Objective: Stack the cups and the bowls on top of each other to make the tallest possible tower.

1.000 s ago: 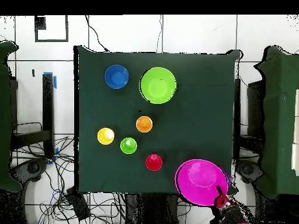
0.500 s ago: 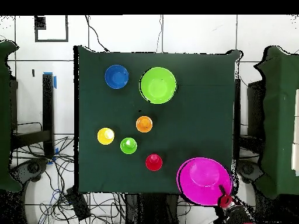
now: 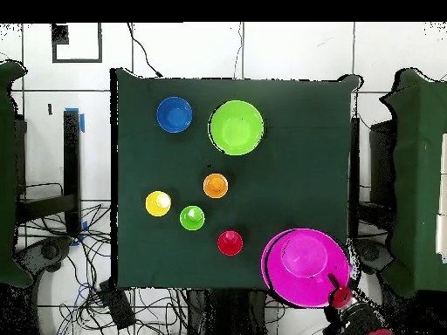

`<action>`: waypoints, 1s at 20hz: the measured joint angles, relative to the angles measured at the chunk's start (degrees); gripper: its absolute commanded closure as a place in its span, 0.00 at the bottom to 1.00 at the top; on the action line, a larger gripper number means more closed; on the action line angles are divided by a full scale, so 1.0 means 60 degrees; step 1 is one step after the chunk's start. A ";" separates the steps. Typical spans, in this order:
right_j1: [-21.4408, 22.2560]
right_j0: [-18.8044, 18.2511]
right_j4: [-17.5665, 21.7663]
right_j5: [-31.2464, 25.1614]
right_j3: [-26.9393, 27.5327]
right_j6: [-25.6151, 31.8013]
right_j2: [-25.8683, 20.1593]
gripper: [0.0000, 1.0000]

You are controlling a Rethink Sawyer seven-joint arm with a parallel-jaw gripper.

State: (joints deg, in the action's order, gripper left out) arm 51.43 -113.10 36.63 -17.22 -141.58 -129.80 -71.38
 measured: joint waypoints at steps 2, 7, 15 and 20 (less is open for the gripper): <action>0.0132 -0.0064 -0.0523 -0.0219 -0.0045 0.0000 -0.0589 1.00; 0.0427 -0.0020 -0.1538 -0.0513 -0.0077 0.0000 -0.2068 1.00; 0.0560 0.1168 -0.1710 -0.0515 -0.0116 0.0000 -0.2650 1.00; 0.0554 0.2247 -0.1651 -0.0515 -0.0122 0.0000 -0.2464 1.00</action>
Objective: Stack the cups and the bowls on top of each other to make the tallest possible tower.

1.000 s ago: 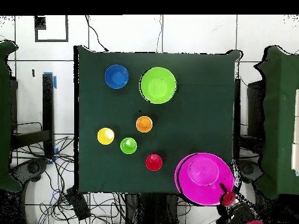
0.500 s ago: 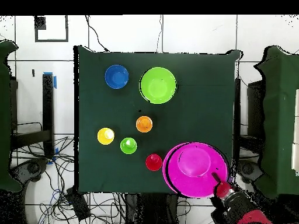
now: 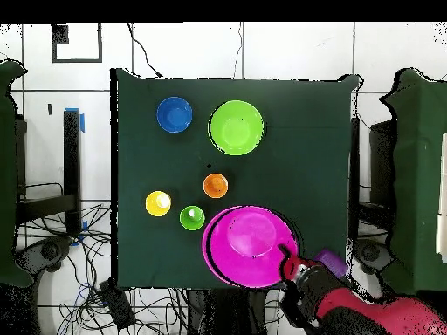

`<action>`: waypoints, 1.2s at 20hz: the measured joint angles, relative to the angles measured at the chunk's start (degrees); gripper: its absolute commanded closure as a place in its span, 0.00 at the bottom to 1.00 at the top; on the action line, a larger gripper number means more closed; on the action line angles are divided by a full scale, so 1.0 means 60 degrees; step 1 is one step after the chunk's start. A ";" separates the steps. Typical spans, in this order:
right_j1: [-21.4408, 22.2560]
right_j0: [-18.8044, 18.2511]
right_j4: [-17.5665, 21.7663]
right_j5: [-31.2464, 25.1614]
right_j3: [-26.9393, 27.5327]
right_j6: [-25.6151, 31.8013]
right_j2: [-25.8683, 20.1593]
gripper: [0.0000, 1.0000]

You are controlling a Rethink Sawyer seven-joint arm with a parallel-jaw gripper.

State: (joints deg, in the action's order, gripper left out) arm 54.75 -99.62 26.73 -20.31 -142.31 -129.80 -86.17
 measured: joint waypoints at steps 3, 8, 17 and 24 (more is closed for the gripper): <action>-0.0012 0.0704 0.0192 0.0000 0.0004 0.0000 0.0315 1.00; -0.0418 0.1916 0.0747 -0.0002 0.0311 0.0000 0.1178 1.00; -0.1359 0.2782 0.0965 -0.0306 0.1534 0.0000 0.1976 1.00; -0.1552 0.2770 0.0676 -0.1379 0.2319 0.0000 0.1922 1.00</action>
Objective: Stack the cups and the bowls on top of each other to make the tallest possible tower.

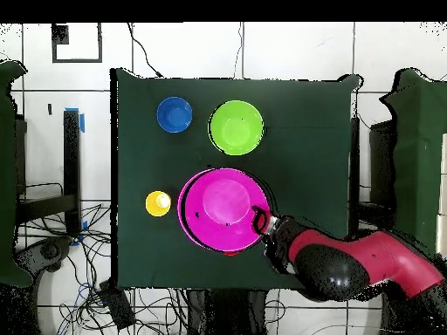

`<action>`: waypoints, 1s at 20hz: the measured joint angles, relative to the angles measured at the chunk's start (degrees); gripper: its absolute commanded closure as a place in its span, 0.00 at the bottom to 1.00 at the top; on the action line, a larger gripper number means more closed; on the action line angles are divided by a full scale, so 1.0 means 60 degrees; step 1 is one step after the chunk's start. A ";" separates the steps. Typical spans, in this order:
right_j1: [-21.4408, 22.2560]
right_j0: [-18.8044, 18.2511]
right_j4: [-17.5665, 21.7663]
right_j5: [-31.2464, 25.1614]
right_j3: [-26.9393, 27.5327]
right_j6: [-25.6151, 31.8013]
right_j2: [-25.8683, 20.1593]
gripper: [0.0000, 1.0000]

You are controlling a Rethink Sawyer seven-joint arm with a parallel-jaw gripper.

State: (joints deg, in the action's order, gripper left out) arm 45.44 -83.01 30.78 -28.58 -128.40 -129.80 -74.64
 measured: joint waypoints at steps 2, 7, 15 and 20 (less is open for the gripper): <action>-0.0054 -0.0002 -0.0063 -0.0171 0.0107 0.0006 -0.0028 1.00; -0.0452 0.0032 -0.0327 -0.1215 0.0823 0.0157 -0.0077 1.00; -0.1110 0.0687 -0.0335 -0.2258 0.2046 0.0214 0.0045 1.00; -0.1458 0.1524 -0.0331 -0.2660 0.2701 0.0214 0.0201 1.00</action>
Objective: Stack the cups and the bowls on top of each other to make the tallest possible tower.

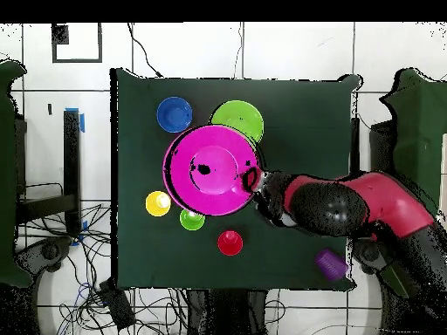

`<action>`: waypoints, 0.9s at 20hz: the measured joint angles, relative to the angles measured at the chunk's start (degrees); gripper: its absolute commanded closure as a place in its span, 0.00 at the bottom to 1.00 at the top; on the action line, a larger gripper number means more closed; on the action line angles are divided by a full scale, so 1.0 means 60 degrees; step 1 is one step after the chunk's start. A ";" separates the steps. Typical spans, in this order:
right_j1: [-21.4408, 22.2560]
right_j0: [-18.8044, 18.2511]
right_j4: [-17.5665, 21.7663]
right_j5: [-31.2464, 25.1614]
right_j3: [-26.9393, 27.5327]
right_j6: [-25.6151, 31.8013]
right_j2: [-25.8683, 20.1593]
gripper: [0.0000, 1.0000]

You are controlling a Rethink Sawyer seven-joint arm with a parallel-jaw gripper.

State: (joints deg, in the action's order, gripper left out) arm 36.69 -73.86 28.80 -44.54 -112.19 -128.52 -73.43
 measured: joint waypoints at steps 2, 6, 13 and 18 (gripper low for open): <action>-0.0138 0.0369 -0.0003 -0.0159 0.0277 0.0000 0.0023 1.00; -0.0402 0.1031 -0.0002 -0.0456 0.0805 0.0000 0.0054 1.00; -0.0953 0.1894 0.0002 -0.0727 0.1764 0.0018 0.0141 1.00; -0.1427 0.2307 0.0004 -0.1111 0.2529 0.0279 0.0324 1.00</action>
State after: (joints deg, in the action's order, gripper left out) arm 28.13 -60.02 28.82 -51.21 -97.02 -126.85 -71.48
